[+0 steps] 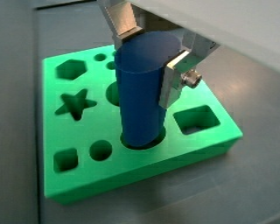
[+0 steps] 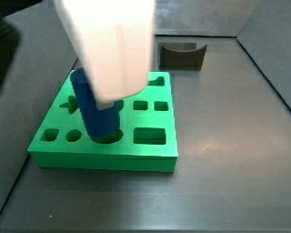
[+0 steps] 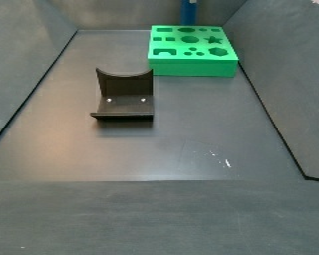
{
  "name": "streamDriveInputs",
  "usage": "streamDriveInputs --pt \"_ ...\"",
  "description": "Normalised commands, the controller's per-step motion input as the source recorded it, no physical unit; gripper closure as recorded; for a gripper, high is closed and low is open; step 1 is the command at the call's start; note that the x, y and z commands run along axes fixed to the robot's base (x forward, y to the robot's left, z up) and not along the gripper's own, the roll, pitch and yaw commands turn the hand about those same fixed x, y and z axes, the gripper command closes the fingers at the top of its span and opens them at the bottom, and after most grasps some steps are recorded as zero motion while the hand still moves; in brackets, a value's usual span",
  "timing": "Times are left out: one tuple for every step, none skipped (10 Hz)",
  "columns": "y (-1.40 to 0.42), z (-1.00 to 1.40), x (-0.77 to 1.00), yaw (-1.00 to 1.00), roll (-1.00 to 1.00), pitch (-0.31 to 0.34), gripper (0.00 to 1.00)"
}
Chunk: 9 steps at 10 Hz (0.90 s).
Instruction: Insert the oval object.
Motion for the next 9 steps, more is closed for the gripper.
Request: streamDriveInputs --pt "0.00 -0.18 0.00 -1.00 0.03 0.000 1.00" --pt "0.00 -0.18 0.00 -1.00 0.03 0.000 1.00" --pt "0.00 -0.22 0.00 -1.00 0.05 0.000 1.00" --pt "0.00 -0.24 0.00 -1.00 0.05 0.000 1.00" --pt "0.00 -0.25 0.00 -1.00 0.06 0.000 1.00" --pt "-0.08 -0.34 0.00 -0.97 0.00 0.057 1.00" --pt "-0.25 -0.28 0.00 -0.82 -0.06 0.000 1.00" --pt "-0.20 -0.23 0.27 -0.73 -0.05 0.033 1.00" --pt "-0.13 -0.29 0.50 -0.54 -0.02 0.043 1.00"
